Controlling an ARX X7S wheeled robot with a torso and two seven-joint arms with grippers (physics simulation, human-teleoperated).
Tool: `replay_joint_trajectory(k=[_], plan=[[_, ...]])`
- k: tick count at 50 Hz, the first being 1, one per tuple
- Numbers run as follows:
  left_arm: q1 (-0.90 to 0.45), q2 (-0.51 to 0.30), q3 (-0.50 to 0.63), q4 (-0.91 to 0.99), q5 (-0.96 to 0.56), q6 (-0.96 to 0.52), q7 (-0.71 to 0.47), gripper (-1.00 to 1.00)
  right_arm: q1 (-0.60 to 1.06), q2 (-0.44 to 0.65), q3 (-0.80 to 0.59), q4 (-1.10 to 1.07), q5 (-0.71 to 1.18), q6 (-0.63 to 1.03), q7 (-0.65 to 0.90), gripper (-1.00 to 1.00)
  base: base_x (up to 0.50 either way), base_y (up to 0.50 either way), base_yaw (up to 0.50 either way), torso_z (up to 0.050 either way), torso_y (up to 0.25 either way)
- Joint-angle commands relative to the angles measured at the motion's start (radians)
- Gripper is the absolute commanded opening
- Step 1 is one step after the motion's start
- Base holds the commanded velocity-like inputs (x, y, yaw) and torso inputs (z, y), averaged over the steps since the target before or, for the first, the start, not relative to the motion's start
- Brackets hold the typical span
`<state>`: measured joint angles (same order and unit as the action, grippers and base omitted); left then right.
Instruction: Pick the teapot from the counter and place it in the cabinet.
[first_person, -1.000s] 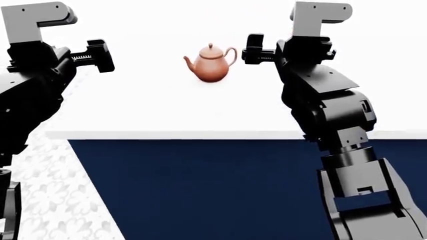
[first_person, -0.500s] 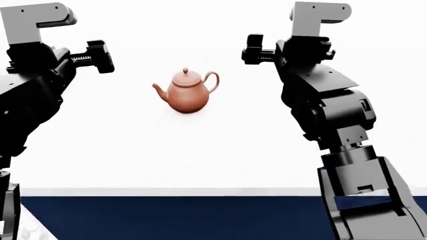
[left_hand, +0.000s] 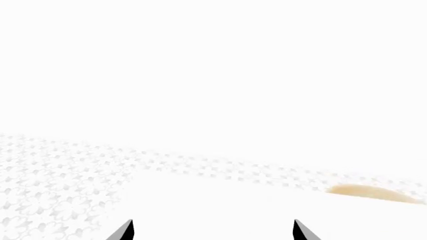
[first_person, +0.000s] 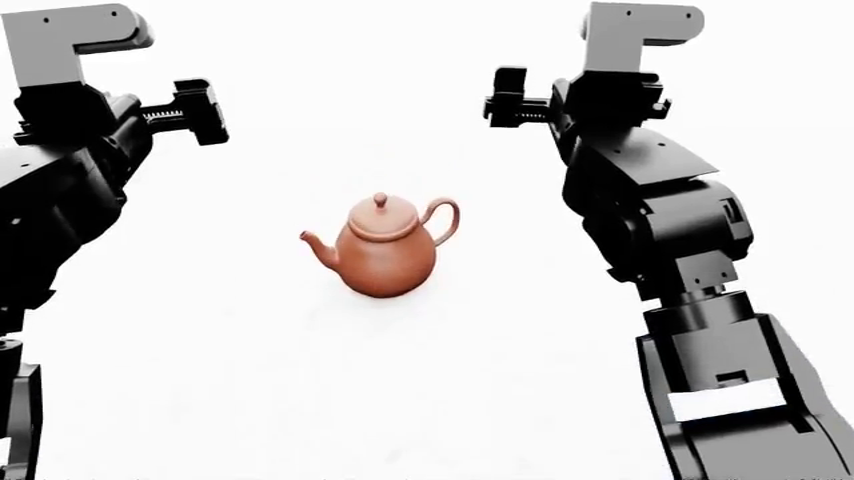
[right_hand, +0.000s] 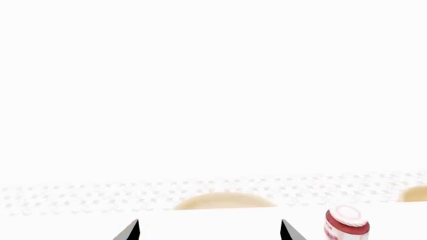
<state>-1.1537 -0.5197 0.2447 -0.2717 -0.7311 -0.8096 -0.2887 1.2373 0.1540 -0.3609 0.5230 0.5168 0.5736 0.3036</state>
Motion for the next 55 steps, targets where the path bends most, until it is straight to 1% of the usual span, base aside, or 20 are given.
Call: replay_joint_trajectory(k=[1,14,17,19,23,27,31,33,34,35,36,37,42,48,55], plan=[[-0.002,0.0,0.002,-0.004,0.0,0.002,0.0,1.0,-0.003,0.004,0.0,-0.01,0.008,-0.002,0.005,1.0,0.0,0.0,0.0,0.0,0.0],[0.015,-0.009,-0.008,0.03,-0.015,-0.012,-0.013,1.0,0.004,0.008,-0.004,-0.007,0.009,-0.008,0.009,1.0,0.0,0.0,0.0,0.0,0.0],[0.011,-0.006,-0.005,0.02,-0.011,-0.007,-0.01,1.0,0.02,0.016,-0.008,-0.009,0.017,0.003,-0.013,1.0,0.0,0.0,0.0,0.0,0.0],[0.01,-0.006,-0.004,0.018,-0.01,-0.006,-0.009,1.0,0.047,0.025,-0.013,0.007,0.031,0.016,-0.059,1.0,0.0,0.0,0.0,0.0,0.0],[0.012,-0.006,-0.006,0.021,-0.013,-0.007,-0.011,1.0,0.12,0.051,-0.038,0.087,0.062,0.039,-0.225,1.0,0.0,0.0,0.0,0.0,0.0],[0.013,-0.007,-0.006,0.024,-0.015,-0.009,-0.012,1.0,0.201,0.058,-0.109,0.256,0.025,-0.007,-0.408,1.0,0.0,0.0,0.0,0.0,0.0],[0.008,-0.004,-0.002,0.014,-0.011,-0.005,-0.008,1.0,0.278,0.063,-0.161,0.387,0.02,0.002,-0.601,1.0,0.0,0.0,0.0,0.0,0.0],[0.006,-0.004,-0.001,0.012,-0.011,-0.005,-0.008,1.0,0.31,0.066,-0.185,0.439,0.027,0.016,-0.721,1.0,0.0,0.0,0.0,0.0,0.0],[0.004,-0.002,0.0,0.006,-0.01,-0.004,-0.006,1.0,0.393,0.031,-0.219,0.589,0.001,-0.051,-0.871,1.0,0.0,0.0,0.0,0.0,0.0],[0.003,-0.001,0.0,0.004,-0.01,-0.004,-0.006,1.0,0.438,0.009,-0.233,0.739,-0.022,-0.087,-1.014,1.0,0.0,0.0,0.0,0.0,0.0],[0.005,-0.002,-0.001,0.007,-0.012,-0.006,-0.008,1.0,0.441,0.014,-0.227,0.785,-0.04,-0.068,-1.066,1.0,0.0,0.0,0.0,0.0,0.0],[0.005,-0.002,-0.002,0.008,-0.013,-0.007,-0.008,1.0,0.443,0.016,-0.216,0.785,-0.062,-0.056,-1.106,1.0,0.0,0.0,0.0,0.0,0.0],[0.002,0.001,0.0,-0.003,-0.011,-0.004,-0.005,1.0,0.443,0.011,-0.143,0.785,-0.182,-0.028,-1.229,1.0,0.0,0.0,0.0,0.0,0.0],[-0.007,0.008,0.006,-0.025,-0.005,0.004,0.003,1.0,0.432,0.006,-0.066,0.785,-0.303,-0.02,-1.337,1.0,0.0,0.0,0.0,0.0,0.0],[-0.004,0.007,0.007,-0.023,-0.008,0.001,0.003,1.0,0.415,0.009,0.005,0.786,-0.399,-0.02,-1.42,1.0,0.0,0.0,0.0,0.0,0.0]])
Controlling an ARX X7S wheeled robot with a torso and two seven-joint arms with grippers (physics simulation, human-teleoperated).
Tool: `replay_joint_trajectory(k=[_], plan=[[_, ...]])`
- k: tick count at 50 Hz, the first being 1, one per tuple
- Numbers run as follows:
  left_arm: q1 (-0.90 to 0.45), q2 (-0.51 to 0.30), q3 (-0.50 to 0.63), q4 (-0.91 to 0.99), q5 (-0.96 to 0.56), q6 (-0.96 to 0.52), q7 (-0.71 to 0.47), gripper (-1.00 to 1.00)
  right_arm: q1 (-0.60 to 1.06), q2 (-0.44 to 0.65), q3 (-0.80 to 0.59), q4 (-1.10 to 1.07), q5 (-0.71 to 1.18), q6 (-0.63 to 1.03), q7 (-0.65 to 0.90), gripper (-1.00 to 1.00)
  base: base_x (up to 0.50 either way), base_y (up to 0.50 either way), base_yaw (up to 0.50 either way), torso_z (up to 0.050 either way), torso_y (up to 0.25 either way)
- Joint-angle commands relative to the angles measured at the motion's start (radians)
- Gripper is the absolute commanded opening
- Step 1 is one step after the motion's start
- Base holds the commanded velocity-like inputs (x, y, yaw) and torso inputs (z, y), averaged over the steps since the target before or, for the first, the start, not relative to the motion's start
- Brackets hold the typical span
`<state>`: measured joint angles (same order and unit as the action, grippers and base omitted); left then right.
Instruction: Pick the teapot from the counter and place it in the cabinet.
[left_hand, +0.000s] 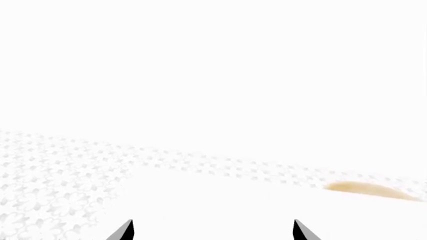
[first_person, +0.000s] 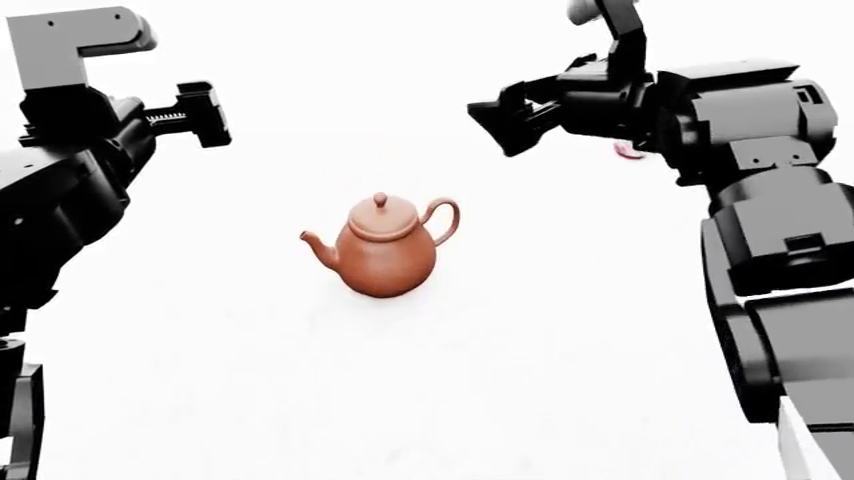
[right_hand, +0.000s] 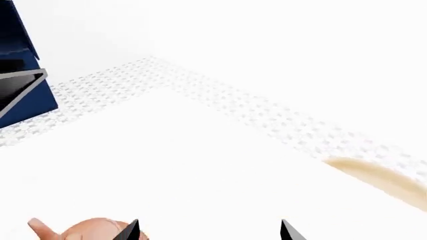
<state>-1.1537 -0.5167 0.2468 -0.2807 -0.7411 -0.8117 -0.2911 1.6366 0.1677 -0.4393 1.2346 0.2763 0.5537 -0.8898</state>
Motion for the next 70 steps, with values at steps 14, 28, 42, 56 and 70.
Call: replay_joint_trajectory(k=[14,28,42,56,70], plan=[[0.002,0.005,0.003,-0.011,-0.005,0.0,0.004,1.0,-0.016,-0.029,0.114,0.074,-0.254,-0.029,-0.316,1.0,0.0,0.0,0.0,0.0,0.0],[0.001,0.007,0.001,-0.022,-0.007,0.004,0.005,1.0,-0.026,-0.06,0.095,0.074,-0.269,-0.059,-0.416,1.0,0.0,0.0,0.0,0.0,0.0],[-0.004,0.009,0.006,-0.033,-0.004,0.008,0.008,1.0,-0.053,-0.055,0.089,0.074,-0.279,-0.052,-0.352,1.0,0.0,0.0,0.0,0.0,0.0],[0.001,0.006,0.003,-0.023,-0.01,0.004,0.003,1.0,-0.063,-0.051,0.109,0.074,-0.274,-0.119,-0.274,1.0,0.0,0.0,0.0,0.0,0.0],[0.001,0.006,0.005,-0.024,-0.01,0.005,0.002,1.0,-0.059,-0.038,0.139,0.074,-0.254,-0.073,-0.484,1.0,0.0,0.0,0.0,0.0,0.0]])
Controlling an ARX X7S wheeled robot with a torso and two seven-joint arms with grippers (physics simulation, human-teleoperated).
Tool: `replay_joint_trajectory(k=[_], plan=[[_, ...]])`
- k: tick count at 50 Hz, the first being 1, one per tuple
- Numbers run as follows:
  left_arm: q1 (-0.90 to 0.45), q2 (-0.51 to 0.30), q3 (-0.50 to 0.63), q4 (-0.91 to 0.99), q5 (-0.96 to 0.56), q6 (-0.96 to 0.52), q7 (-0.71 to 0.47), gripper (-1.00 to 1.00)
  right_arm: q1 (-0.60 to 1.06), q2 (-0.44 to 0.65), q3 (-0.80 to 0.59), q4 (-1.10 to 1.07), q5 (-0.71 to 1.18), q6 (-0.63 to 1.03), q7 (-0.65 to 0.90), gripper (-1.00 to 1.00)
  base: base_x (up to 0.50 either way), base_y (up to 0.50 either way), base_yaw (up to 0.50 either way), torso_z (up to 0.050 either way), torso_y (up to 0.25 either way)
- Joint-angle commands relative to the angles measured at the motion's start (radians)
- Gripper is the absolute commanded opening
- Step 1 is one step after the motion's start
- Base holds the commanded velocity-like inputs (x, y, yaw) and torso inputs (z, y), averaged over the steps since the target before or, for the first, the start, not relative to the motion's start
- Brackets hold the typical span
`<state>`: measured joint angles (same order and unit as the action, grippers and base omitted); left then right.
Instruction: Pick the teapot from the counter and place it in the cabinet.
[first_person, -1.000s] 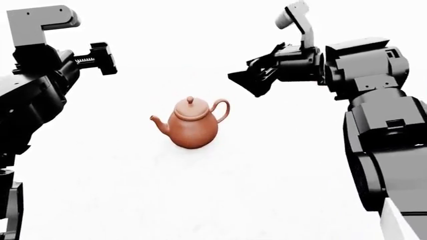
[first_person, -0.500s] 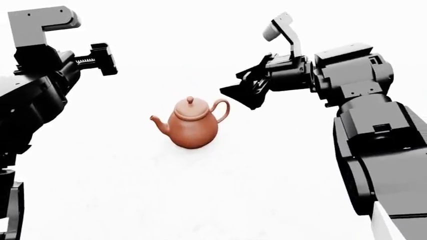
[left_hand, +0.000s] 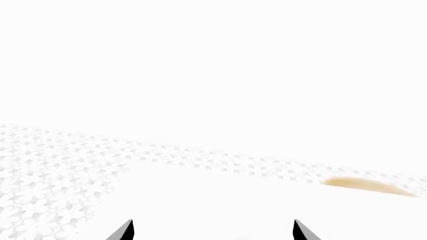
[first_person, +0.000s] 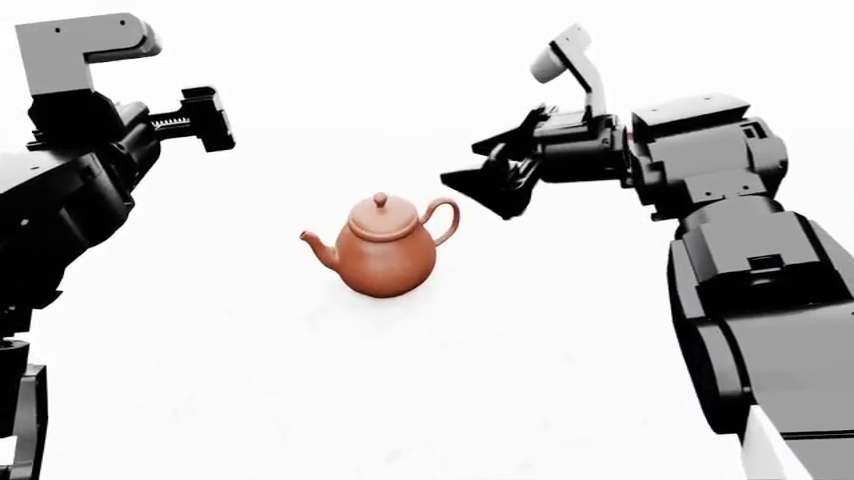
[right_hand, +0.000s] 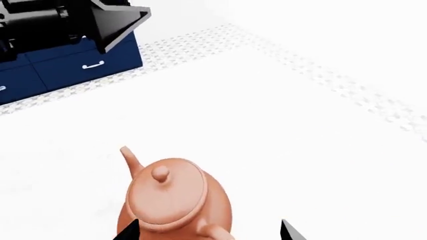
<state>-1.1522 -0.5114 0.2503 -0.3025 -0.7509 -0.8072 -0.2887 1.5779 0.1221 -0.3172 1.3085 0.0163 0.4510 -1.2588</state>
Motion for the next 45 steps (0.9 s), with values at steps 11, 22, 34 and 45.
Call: replay_joint_trajectory(k=[11,22,34,45], plan=[[-0.007,0.003,0.004,-0.013,0.002,0.005,0.002,1.0,-0.004,0.011,0.023,0.0,-0.012,0.031,-0.132,1.0,0.0,0.0,0.0,0.0,0.0],[0.002,-0.003,-0.003,0.003,-0.006,-0.002,-0.007,1.0,-0.022,0.011,0.002,0.0,-0.023,-0.018,-0.104,1.0,0.0,0.0,0.0,0.0,0.0],[0.002,-0.002,-0.001,0.0,-0.006,0.001,-0.006,1.0,-0.051,0.011,-0.042,0.0,-0.022,-0.061,-0.138,1.0,0.0,0.0,0.0,0.0,0.0],[0.0,-0.001,0.001,-0.005,-0.005,0.003,-0.005,1.0,-0.069,0.011,-0.058,0.0,-0.019,-0.064,-0.099,1.0,0.0,0.0,0.0,0.0,0.0]])
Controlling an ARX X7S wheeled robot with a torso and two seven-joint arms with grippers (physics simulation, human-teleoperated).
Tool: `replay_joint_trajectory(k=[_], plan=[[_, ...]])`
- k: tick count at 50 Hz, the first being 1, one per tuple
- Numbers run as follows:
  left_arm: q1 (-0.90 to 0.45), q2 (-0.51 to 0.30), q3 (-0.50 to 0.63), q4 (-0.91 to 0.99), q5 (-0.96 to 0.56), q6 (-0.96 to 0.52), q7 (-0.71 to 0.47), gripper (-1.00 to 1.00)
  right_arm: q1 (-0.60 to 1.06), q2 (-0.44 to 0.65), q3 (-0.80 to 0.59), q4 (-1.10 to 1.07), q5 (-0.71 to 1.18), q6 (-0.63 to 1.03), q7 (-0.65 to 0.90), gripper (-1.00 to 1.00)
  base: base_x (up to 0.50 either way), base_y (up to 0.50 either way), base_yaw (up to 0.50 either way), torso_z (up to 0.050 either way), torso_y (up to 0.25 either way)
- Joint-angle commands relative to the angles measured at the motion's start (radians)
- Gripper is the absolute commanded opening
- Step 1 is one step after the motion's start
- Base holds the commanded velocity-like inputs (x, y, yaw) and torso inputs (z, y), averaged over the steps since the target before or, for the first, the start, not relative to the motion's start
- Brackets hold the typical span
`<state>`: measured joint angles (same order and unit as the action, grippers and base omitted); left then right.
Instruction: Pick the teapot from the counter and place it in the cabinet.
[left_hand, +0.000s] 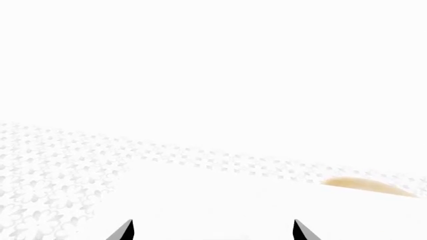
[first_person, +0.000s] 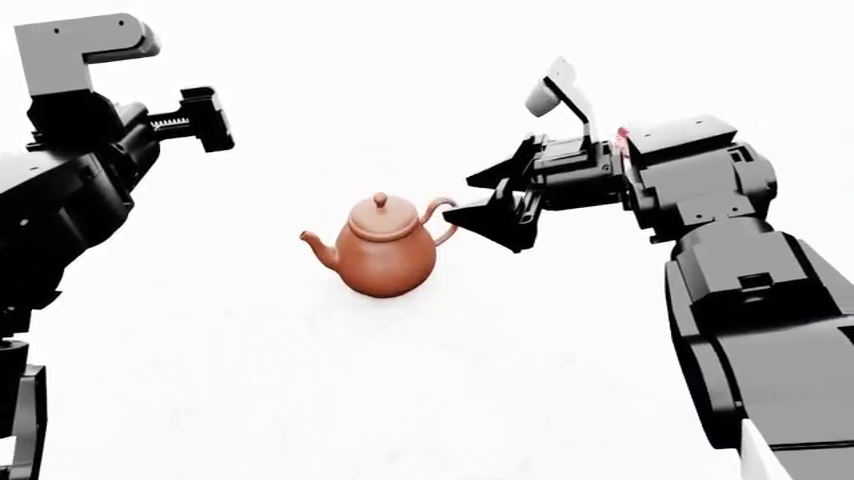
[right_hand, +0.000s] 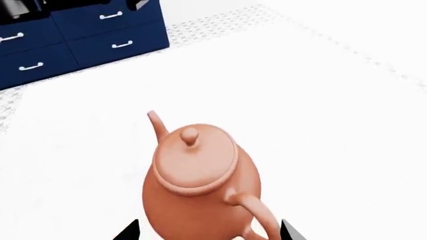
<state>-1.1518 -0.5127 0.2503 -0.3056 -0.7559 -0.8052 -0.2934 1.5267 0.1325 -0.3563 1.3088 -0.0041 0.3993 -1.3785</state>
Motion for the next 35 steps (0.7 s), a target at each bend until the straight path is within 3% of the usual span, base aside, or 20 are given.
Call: replay_joint_trajectory(k=[1,35], plan=[[0.001,0.0,0.001,-0.001,-0.001,0.001,0.0,1.0,-0.019,0.001,-0.019,0.0,0.001,-0.013,0.028,1.0,0.0,0.0,0.0,0.0,0.0],[-0.001,-0.002,0.003,-0.001,-0.003,0.002,-0.004,1.0,-0.052,-0.003,-0.048,0.0,0.002,-0.034,0.131,1.0,0.0,0.0,0.0,0.0,0.0]])
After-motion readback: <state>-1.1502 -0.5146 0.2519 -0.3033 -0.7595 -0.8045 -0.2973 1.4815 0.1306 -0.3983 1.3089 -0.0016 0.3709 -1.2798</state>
